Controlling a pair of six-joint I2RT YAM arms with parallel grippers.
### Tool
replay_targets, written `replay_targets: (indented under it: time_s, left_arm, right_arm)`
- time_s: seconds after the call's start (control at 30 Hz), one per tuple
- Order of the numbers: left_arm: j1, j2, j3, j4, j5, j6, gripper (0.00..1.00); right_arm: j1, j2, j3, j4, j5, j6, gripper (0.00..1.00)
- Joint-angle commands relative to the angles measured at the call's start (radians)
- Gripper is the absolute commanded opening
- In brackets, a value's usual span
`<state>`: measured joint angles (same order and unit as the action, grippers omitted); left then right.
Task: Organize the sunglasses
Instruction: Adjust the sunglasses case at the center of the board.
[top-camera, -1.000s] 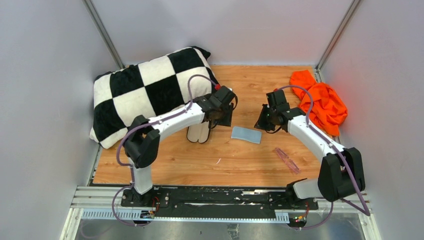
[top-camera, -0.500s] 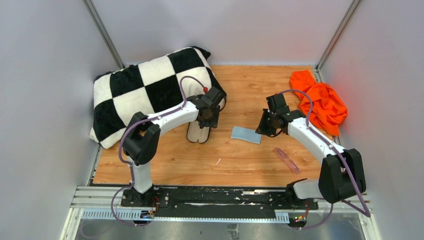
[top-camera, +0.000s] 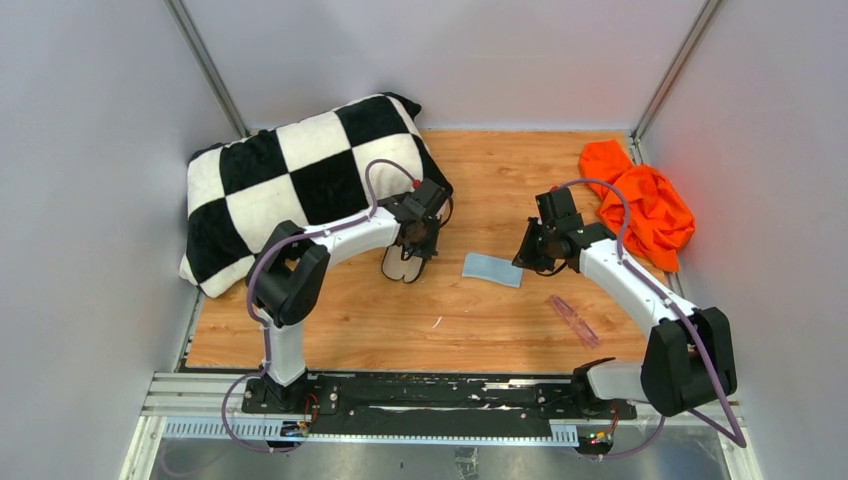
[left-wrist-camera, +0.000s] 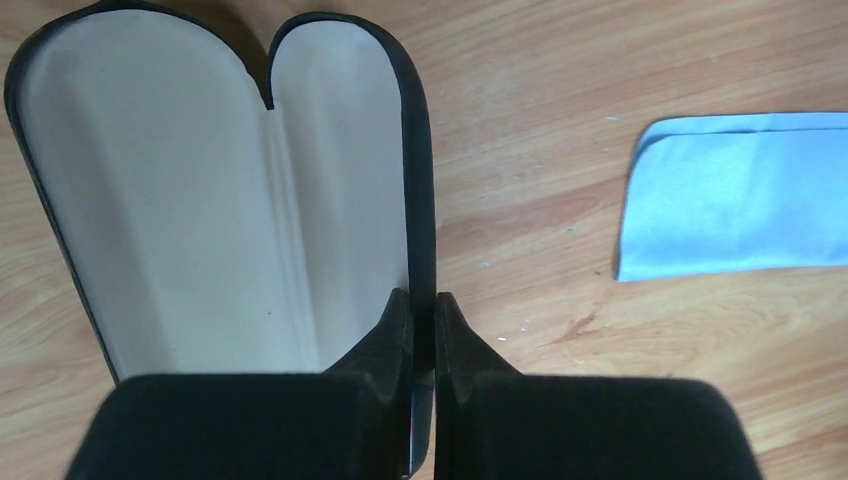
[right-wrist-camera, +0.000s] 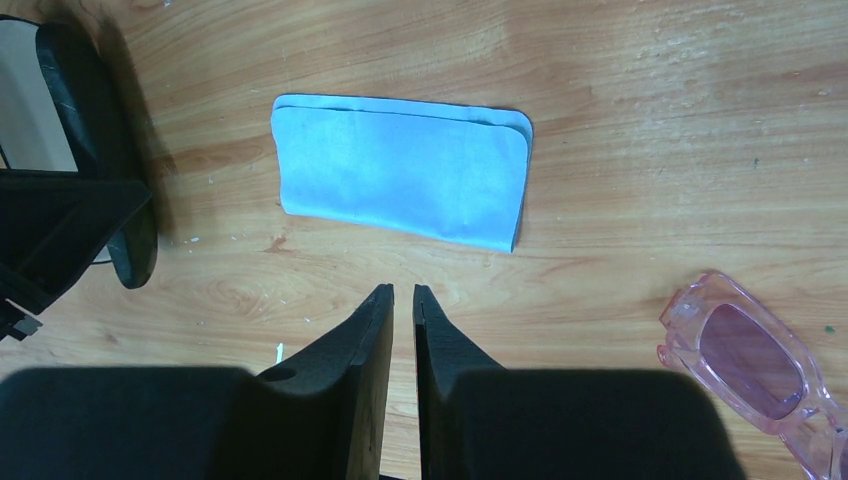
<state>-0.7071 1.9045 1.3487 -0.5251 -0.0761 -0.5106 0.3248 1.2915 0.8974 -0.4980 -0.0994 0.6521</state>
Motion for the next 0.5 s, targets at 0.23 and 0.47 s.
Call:
replay_targets:
  time_s: [0.23, 0.47]
  left_arm:
    - [-0.038, 0.044, 0.01, 0.015, 0.201, 0.165, 0.0]
    - [-0.036, 0.013, 0.035, 0.012, 0.218, 0.09, 0.0]
  right_arm:
    - [-0.009, 0.015, -0.028, -0.035, 0.017, -0.024, 0.18]
    - [-0.009, 0.022, -0.032, -0.034, 0.02, -0.024, 0.18]
